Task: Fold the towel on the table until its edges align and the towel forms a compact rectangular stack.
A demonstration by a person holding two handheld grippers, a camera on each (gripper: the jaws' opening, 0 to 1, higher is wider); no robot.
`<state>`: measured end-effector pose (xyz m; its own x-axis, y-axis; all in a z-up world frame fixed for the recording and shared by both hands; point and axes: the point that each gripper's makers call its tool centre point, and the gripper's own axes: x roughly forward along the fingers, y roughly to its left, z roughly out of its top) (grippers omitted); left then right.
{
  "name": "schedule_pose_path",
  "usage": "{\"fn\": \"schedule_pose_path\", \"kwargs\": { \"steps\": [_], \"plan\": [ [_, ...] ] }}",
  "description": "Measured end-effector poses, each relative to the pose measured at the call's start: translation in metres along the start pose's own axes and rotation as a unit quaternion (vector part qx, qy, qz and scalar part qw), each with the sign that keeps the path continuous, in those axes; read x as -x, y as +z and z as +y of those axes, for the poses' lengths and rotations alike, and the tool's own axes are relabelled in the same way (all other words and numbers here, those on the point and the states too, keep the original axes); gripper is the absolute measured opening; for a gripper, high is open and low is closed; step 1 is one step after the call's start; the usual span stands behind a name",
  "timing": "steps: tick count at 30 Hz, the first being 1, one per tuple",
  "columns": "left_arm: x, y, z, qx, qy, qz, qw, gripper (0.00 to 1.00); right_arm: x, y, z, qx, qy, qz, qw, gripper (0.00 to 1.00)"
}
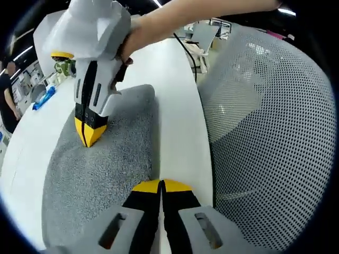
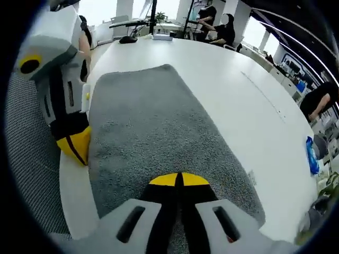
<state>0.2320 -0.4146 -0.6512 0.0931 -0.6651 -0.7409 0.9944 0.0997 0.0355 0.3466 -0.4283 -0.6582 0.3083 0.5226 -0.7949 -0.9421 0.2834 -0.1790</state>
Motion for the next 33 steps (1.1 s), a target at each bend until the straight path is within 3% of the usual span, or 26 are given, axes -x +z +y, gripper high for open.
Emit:
{"fn": "schedule_pose_path", "kwargs": {
  "steps": [1,3,6,8,10,12,13,16,17,22,23,28,30,33],
  "plan": [
    [0.003,0.009,-0.003,0.032,-0.012,-0.028,0.9990,0.01,0.001,0.000,-0.001,-0.009,-0.003,-0.002,1.0000,0.00],
    [0.008,0.016,0.004,0.046,0.002,-0.052,0.9976,0.01,0.001,0.000,-0.002,-0.016,-0.007,-0.005,0.9998,0.00],
    [0.012,0.013,0.026,0.008,0.059,-0.042,0.9973,0.05,0.001,0.000,0.000,0.005,-0.021,-0.005,0.9997,0.00],
    [0.011,0.013,0.024,0.023,0.049,-0.047,0.9974,0.05,0.001,0.000,0.000,0.037,-0.037,0.007,0.9986,0.00],
    [0.005,0.003,0.023,0.034,0.046,-0.025,0.9981,0.06,0.000,0.000,0.001,0.072,-0.047,0.022,0.9960,0.00],
    [0.001,-0.010,0.025,-0.003,0.055,0.009,0.9984,0.06,0.000,0.000,0.001,0.092,-0.056,0.034,0.9936,0.00],
    [0.000,0.000,0.022,-0.029,0.049,-0.016,0.9982,0.06,-0.001,0.000,0.002,0.099,-0.061,0.038,0.9925,0.00],
    [0.001,-0.003,0.020,-0.068,0.058,0.013,0.9959,0.06,-0.002,0.000,0.001,0.097,-0.076,0.055,0.9908,0.00],
    [0.000,-0.002,0.019,-0.102,0.059,0.026,0.9927,0.06,-0.001,-0.001,0.001,0.095,-0.085,0.065,0.9897,0.00],
    [-0.001,-0.003,0.016,-0.135,0.065,0.055,0.9871,0.05,-0.002,-0.001,0.001,0.142,-0.119,0.113,0.9761,0.00],
    [-0.001,-0.001,0.016,-0.153,0.067,0.049,0.9848,0.05,-0.003,0.001,0.004,0.128,-0.116,0.100,0.9798,0.00],
    [0.001,-0.006,0.017,-0.156,0.067,0.070,0.9831,0.04,0.000,-0.005,0.000,-0.006,-0.085,0.056,0.9948,0.00],
    [0.003,-0.008,0.018,-0.154,0.067,0.074,0.9830,0.04,0.004,-0.008,-0.001,-0.085,-0.063,0.029,0.9940,0.00],
    [0.004,-0.009,0.021,-0.148,0.069,0.077,0.9837,0.04,0.009,-0.012,0.001,-0.108,-0.057,0.028,0.9921,0.00]
  ]
}}
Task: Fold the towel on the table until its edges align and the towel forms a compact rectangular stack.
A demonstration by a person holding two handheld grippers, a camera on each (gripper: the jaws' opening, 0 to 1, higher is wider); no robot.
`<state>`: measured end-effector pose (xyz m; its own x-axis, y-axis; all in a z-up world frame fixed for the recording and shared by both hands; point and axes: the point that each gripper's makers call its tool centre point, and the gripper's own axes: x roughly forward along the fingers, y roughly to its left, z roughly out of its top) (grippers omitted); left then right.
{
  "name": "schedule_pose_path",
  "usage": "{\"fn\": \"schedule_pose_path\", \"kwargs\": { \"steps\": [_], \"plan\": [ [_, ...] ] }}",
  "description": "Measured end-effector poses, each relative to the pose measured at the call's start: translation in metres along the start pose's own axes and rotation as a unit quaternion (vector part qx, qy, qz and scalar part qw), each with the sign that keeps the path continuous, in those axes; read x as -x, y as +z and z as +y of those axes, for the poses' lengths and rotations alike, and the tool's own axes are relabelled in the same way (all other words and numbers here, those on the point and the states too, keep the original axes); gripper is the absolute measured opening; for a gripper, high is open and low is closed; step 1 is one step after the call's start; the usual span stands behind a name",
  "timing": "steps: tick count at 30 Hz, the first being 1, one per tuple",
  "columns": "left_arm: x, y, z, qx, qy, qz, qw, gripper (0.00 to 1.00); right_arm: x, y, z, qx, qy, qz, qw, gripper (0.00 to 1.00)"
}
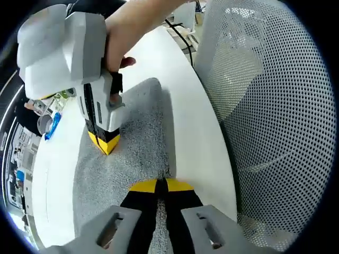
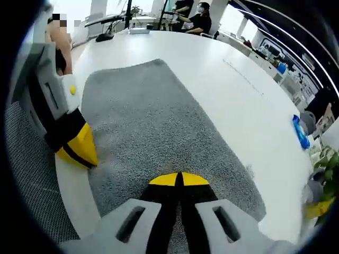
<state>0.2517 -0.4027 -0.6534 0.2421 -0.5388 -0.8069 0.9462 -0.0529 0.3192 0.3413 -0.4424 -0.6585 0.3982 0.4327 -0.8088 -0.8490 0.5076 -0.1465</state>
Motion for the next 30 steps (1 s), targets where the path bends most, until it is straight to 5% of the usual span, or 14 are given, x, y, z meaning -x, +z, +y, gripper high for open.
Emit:
{"fn": "schedule_pose_path", "kwargs": {
  "steps": [6,15,24,30],
  "plan": [
    [0.000,-0.004,0.004,0.020,0.002,0.002,0.9998,0.04,0.002,-0.003,0.005,0.001,-0.012,-0.001,0.9999,0.00],
    [0.001,-0.010,0.010,-0.004,0.021,0.018,0.9996,0.04,0.005,-0.006,0.007,-0.051,-0.013,-0.008,0.9986,0.00],
    [0.002,-0.015,0.016,0.003,0.030,0.023,0.9993,0.04,0.008,-0.009,0.012,-0.047,-0.021,-0.009,0.9986,0.00],
    [0.003,-0.018,0.017,-0.069,0.048,0.023,0.9962,0.04,0.011,-0.012,0.015,-0.064,-0.021,-0.018,0.9975,0.00]
  ]
}}
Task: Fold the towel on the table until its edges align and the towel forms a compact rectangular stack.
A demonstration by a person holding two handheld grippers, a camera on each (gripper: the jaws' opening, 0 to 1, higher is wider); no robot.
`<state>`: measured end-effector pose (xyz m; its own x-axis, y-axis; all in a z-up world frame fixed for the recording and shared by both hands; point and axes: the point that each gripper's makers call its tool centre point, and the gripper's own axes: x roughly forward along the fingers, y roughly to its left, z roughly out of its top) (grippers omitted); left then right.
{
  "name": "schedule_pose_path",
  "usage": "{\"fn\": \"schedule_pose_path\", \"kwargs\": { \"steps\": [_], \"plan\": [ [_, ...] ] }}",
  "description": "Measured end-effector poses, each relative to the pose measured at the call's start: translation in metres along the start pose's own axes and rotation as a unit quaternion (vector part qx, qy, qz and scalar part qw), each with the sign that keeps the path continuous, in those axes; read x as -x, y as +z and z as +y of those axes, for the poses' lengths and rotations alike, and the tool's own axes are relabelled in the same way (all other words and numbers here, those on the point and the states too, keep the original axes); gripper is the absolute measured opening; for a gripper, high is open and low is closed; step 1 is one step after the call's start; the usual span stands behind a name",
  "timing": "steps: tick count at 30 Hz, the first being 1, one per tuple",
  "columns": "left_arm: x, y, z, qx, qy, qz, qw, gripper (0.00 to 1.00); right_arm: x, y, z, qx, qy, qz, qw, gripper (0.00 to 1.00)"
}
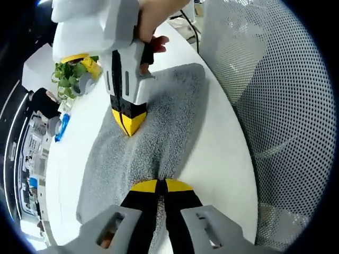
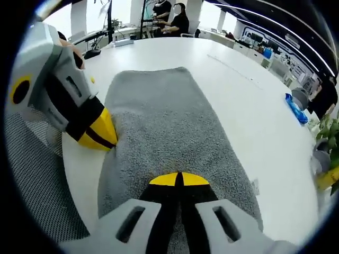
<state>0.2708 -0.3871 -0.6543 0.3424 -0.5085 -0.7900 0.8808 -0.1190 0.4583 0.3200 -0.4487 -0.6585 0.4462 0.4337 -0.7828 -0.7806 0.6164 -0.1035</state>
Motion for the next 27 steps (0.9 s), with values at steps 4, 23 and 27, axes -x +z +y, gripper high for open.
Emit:
{"fn": "schedule_pose_path", "kwargs": {
  "steps": [4,23,27],
  "plan": [
    [-0.0001,-0.0003,0.0019,0.025,-0.005,-0.001,0.9997,0.03,0.0024,-0.0028,0.0025,-0.007,-0.007,-0.014,0.9999,0.00],
    [0.0008,-0.0032,0.0002,0.042,-0.009,0.015,0.9990,0.04,0.0048,-0.0033,0.0037,-0.018,-0.030,-0.049,0.9982,0.00],
    [0.0012,-0.0047,0.0007,0.046,-0.010,0.022,0.9986,0.03,0.0051,-0.0034,0.0038,-0.036,-0.024,-0.053,0.9976,0.00]
  ]
}}
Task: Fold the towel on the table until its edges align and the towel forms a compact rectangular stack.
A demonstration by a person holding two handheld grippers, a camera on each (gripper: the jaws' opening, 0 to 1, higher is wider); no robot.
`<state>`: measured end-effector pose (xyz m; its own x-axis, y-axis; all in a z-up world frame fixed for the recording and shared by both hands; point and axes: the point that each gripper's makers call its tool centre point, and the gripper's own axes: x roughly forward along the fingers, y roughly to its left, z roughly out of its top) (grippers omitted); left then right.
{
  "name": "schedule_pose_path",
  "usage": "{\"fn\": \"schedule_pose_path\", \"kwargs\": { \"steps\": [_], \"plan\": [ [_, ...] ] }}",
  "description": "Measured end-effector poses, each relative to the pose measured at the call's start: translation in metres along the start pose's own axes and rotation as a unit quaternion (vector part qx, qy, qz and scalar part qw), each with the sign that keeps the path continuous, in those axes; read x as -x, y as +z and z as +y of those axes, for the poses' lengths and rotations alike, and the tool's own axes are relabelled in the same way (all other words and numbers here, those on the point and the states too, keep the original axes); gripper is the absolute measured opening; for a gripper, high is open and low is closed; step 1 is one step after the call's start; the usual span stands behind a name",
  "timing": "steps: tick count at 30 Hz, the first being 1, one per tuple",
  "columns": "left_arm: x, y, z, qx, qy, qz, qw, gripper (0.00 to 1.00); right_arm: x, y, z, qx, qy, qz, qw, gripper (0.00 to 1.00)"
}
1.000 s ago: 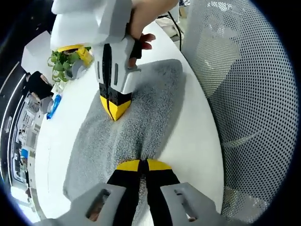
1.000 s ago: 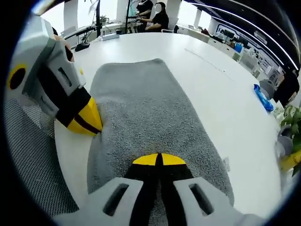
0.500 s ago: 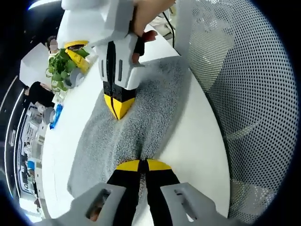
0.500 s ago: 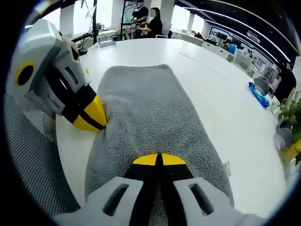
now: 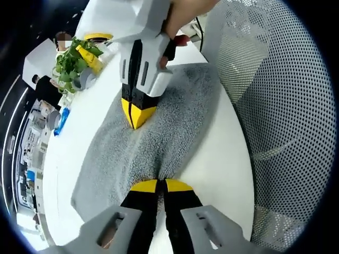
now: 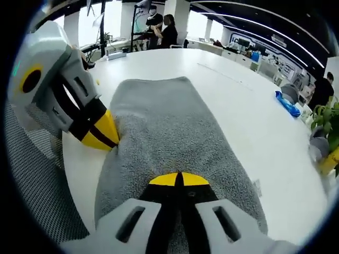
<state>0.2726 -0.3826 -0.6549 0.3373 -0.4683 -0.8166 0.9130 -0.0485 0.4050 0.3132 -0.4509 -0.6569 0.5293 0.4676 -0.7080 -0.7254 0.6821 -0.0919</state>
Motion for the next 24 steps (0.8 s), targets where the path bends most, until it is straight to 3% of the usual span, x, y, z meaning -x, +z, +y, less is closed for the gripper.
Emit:
{"fn": "schedule_pose_path", "kwargs": {
  "steps": [18,24],
  "plan": [
    [0.003,-0.011,0.006,0.026,0.005,0.013,0.9996,0.04,0.002,-0.001,0.005,-0.002,0.009,-0.004,0.9999,0.00],
    [0.004,-0.014,0.007,0.017,0.008,0.015,0.9997,0.04,0.003,-0.001,0.007,-0.002,0.012,-0.003,0.9999,0.00]
  ]
}}
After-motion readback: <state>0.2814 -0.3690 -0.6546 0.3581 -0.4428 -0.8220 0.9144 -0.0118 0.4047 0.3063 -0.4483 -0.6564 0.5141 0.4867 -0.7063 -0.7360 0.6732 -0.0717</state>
